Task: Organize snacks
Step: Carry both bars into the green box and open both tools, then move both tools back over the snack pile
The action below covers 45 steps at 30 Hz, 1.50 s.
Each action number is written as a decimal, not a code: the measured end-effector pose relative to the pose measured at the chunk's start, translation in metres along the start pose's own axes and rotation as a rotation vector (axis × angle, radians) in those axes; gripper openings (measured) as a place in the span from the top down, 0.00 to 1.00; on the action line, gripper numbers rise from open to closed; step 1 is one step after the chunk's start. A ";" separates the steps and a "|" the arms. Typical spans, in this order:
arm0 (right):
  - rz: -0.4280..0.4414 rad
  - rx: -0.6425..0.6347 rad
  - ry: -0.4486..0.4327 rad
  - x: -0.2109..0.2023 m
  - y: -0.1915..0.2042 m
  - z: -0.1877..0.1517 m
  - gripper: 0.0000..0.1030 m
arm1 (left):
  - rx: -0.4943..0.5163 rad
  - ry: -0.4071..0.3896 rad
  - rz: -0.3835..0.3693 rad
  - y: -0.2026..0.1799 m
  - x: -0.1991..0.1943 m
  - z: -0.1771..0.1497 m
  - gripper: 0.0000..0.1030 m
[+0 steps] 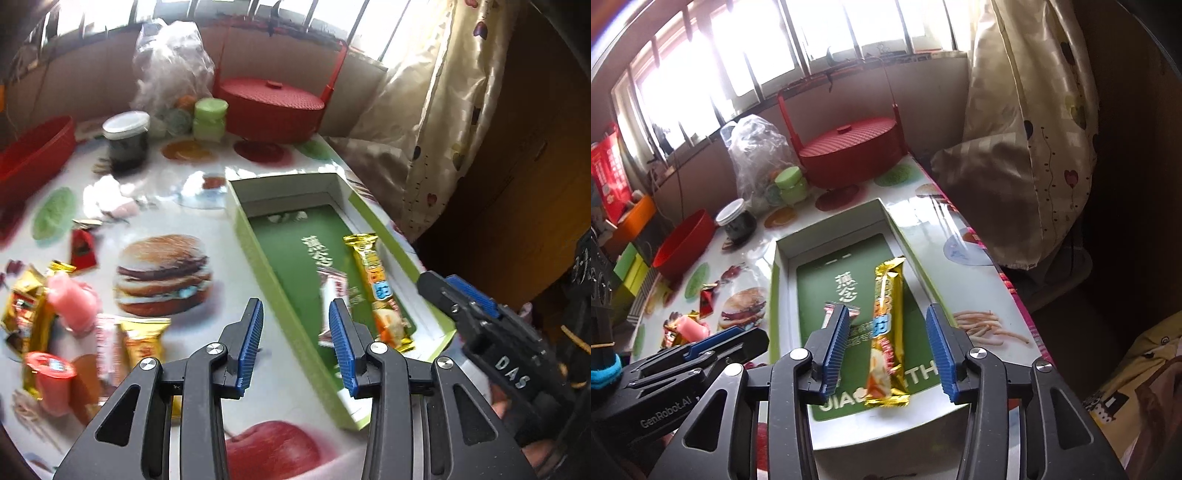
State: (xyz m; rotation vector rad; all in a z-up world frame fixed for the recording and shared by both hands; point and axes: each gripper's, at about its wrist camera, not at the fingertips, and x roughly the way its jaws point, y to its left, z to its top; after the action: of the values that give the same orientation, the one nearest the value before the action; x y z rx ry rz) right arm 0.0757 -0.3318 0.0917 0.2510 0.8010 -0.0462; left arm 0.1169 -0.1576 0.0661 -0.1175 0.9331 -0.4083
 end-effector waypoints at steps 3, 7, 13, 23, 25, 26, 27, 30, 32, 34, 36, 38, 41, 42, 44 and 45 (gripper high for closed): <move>0.006 -0.009 -0.016 -0.007 0.009 -0.003 0.54 | -0.003 -0.008 0.018 0.008 -0.008 -0.005 0.63; 0.020 -0.019 -0.021 -0.012 0.021 -0.009 0.53 | -0.004 -0.026 0.049 0.021 -0.019 -0.012 0.63; 0.038 -0.042 -0.010 -0.012 0.040 -0.019 0.52 | -0.004 -0.043 0.093 0.038 -0.030 -0.020 0.63; 0.075 -0.087 -0.019 -0.012 0.070 -0.031 0.52 | -0.020 -0.052 0.170 0.070 -0.044 -0.037 0.63; 0.092 -0.099 -0.013 -0.010 0.077 -0.034 0.51 | -0.021 -0.059 0.187 0.074 -0.046 -0.039 0.63; 0.099 -0.106 -0.011 -0.009 0.081 -0.036 0.51 | -0.022 -0.061 0.191 0.077 -0.047 -0.041 0.63; 0.102 -0.117 -0.005 -0.007 0.086 -0.038 0.51 | -0.030 -0.060 0.191 0.082 -0.049 -0.042 0.63; 0.114 -0.136 0.010 -0.003 0.098 -0.042 0.50 | -0.058 -0.055 0.202 0.095 -0.051 -0.046 0.63; 0.117 -0.140 0.010 -0.001 0.103 -0.043 0.49 | -0.069 -0.053 0.210 0.103 -0.053 -0.050 0.63; 0.125 -0.146 0.020 0.001 0.108 -0.045 0.48 | -0.075 -0.058 0.215 0.110 -0.056 -0.053 0.63; 0.134 -0.155 0.029 0.004 0.114 -0.047 0.48 | -0.078 -0.068 0.229 0.117 -0.060 -0.057 0.63; 0.148 -0.171 0.046 0.009 0.121 -0.049 0.48 | -0.085 -0.067 0.238 0.123 -0.061 -0.059 0.63; 0.164 -0.194 0.071 0.017 0.132 -0.054 0.47 | -0.104 -0.068 0.228 0.134 -0.064 -0.063 0.63; 0.170 -0.201 0.081 0.020 0.137 -0.055 0.47 | -0.112 -0.068 0.233 0.138 -0.064 -0.065 0.63; 0.179 -0.213 0.093 0.025 0.144 -0.058 0.47 | -0.122 -0.061 0.237 0.143 -0.063 -0.066 0.63; 0.177 -0.220 0.102 0.028 0.148 -0.059 0.47 | -0.131 -0.062 0.240 0.147 -0.064 -0.067 0.63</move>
State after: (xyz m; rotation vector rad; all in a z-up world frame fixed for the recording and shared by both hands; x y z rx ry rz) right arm 0.0735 -0.1731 0.0624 0.1156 0.8749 0.2220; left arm 0.0728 0.0069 0.0349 -0.1353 0.9007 -0.1206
